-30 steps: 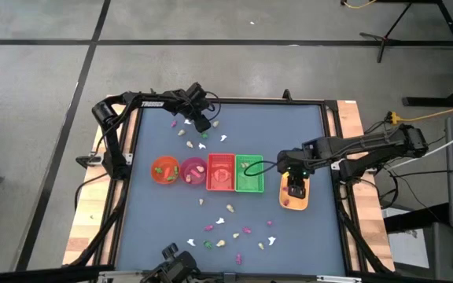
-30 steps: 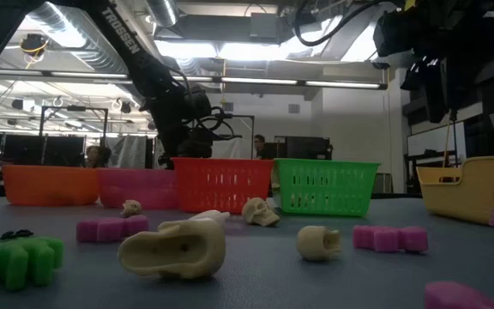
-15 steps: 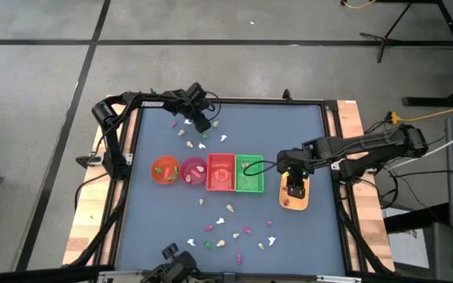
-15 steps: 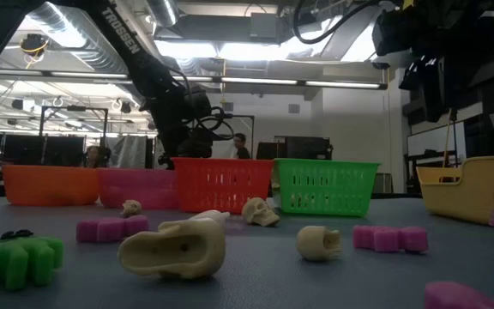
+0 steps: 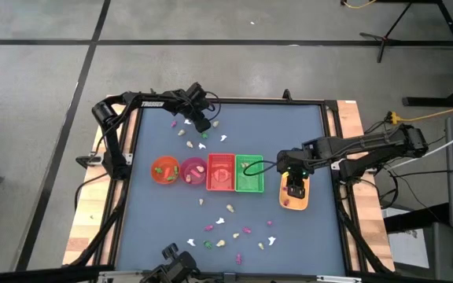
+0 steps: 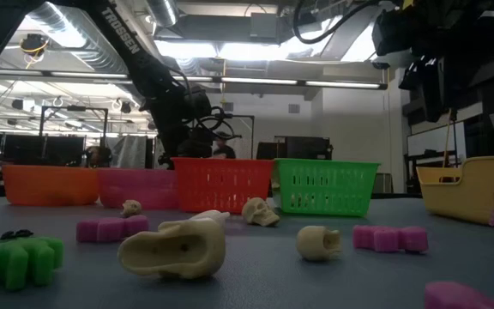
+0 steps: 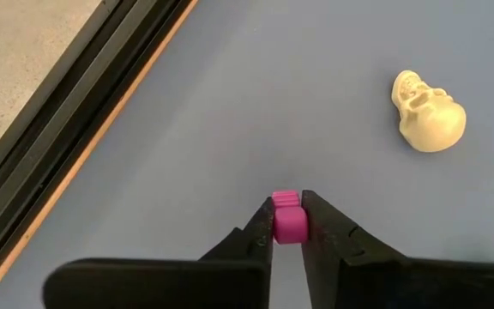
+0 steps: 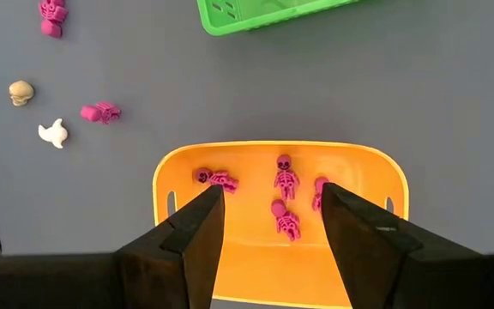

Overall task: Sort Halloween decoration
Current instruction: Put the pink skeleton toy into the yellow bin

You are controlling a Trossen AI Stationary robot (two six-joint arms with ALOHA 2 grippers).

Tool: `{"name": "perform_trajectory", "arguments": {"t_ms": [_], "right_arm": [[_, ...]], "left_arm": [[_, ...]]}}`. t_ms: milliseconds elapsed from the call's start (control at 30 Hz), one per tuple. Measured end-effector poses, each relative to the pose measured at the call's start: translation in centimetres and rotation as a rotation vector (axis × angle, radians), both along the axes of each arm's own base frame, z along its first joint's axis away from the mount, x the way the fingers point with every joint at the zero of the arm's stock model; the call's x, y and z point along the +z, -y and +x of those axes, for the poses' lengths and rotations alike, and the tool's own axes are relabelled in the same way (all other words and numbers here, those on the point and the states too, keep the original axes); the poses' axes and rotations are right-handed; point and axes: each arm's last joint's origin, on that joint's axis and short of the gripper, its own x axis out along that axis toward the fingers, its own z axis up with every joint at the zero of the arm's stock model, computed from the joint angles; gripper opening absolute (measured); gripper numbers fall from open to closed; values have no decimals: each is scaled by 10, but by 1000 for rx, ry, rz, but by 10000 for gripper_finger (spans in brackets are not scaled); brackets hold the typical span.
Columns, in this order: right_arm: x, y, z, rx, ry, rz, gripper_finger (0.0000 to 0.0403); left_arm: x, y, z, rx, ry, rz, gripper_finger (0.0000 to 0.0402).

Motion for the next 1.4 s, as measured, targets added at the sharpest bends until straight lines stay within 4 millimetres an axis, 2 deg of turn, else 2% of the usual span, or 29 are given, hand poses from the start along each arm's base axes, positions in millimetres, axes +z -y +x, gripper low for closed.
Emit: {"name": "perform_trajectory", "arguments": {"t_ms": [267, 500, 733, 1033, 1400], "right_arm": [[3, 1, 10, -24, 114, -71, 195], [10, 7, 24, -79, 292, -308, 195], [20, 11, 37, -85, 457, -538, 195], [40, 11, 54, 12, 680, -714, 195], [60, 13, 63, -6, 831, -893, 195]], "left_arm": [[5, 2, 1, -9, 20, 7, 24], [33, 12, 4, -23, 97, 40, 25], [71, 30, 14, -92, 395, -85, 25], [107, 56, 43, -304, 815, -329, 25], [144, 94, 72, -494, 1125, -427, 25]]}}
